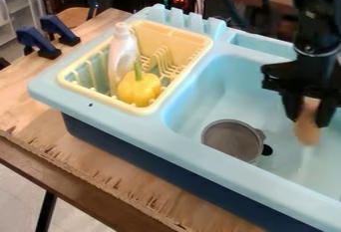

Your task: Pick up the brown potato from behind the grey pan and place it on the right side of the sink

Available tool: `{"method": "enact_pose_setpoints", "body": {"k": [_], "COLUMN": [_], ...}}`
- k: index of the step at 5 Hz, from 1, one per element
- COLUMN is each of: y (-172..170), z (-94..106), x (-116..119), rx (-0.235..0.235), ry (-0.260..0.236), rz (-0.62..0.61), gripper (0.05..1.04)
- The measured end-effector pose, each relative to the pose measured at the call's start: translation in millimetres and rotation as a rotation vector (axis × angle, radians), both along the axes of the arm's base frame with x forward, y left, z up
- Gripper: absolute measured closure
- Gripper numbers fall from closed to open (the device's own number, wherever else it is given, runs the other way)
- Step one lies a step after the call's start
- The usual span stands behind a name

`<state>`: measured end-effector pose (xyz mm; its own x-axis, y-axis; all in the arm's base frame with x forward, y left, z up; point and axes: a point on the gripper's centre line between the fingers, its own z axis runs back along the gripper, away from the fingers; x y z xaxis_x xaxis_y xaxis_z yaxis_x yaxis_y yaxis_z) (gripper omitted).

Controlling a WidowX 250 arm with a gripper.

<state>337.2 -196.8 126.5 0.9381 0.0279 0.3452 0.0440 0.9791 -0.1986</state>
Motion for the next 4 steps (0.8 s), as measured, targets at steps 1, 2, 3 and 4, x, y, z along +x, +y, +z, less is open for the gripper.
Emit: {"method": "enact_pose_setpoints", "body": {"k": [1, 2, 3, 4], "y": [-16, -25, -27, -27], "z": [-2.6, -3.5, -15.9, -27.8], "x": [-6, -13, -26, -28], "rx": [-0.063, -0.076, -0.022, 0.016], "ry": [-0.003, 0.012, 0.08, 0.16], "rz": [-0.01, -0.03, -0.04, -0.027], "gripper": [0.64, 0.64, 0.641, 0.64]}}
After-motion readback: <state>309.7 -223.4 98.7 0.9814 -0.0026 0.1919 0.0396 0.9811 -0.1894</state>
